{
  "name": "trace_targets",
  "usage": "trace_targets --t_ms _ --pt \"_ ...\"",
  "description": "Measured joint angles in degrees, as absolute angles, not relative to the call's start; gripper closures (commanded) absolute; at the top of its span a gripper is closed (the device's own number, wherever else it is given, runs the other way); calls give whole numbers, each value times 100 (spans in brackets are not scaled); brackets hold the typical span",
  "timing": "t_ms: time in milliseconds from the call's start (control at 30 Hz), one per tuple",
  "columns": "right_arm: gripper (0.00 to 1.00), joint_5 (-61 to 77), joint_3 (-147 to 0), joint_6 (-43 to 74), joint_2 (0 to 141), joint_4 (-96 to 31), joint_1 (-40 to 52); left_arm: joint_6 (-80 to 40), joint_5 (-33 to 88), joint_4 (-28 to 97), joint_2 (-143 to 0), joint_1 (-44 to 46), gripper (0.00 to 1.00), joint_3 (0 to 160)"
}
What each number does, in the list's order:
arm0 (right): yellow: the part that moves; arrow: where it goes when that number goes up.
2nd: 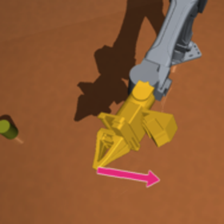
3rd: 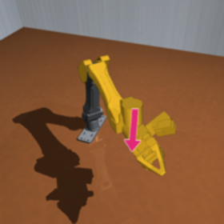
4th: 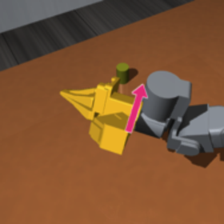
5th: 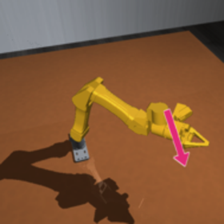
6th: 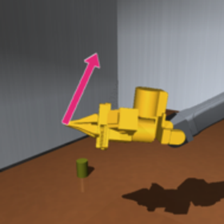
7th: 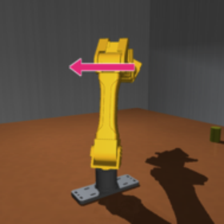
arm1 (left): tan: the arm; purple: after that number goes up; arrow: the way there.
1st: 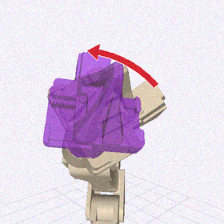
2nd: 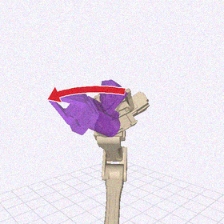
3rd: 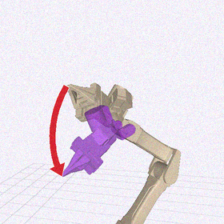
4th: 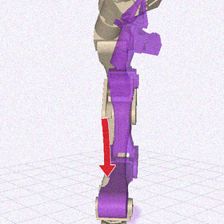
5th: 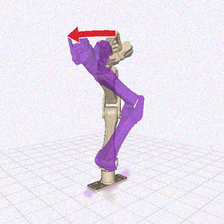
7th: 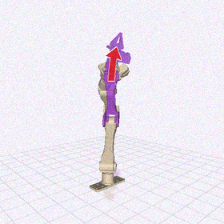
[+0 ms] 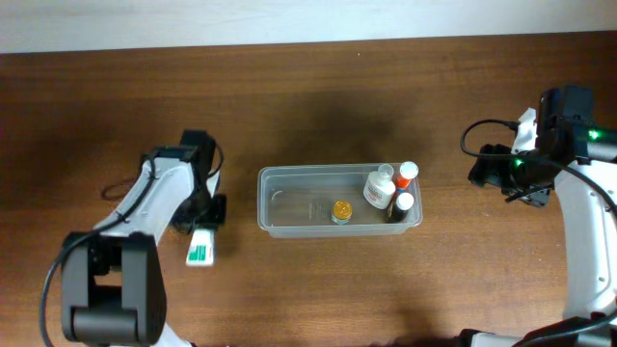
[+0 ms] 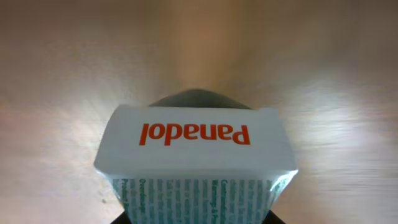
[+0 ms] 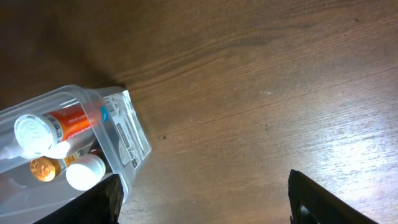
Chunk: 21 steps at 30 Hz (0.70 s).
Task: Pack container
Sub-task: 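Lay the Panadol box in the container's left side and release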
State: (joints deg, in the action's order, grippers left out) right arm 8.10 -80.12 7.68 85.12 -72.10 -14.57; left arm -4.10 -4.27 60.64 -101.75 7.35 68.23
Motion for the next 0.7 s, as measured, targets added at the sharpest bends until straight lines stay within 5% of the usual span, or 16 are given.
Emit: trace_targets --t_ms 300,600,700 --pt "23 810 -8012 766 8512 -7210 -1457 -134 -303 4917 -8812 2521 68 7666" --pt "23 810 -8012 768 8512 -7214 -1457 932 -252 4593 -9428 3726 67 7666" --pt "23 810 -8012 773 8512 -7214 -1457 1074 -255 4554 -9929 3754 39 7664"
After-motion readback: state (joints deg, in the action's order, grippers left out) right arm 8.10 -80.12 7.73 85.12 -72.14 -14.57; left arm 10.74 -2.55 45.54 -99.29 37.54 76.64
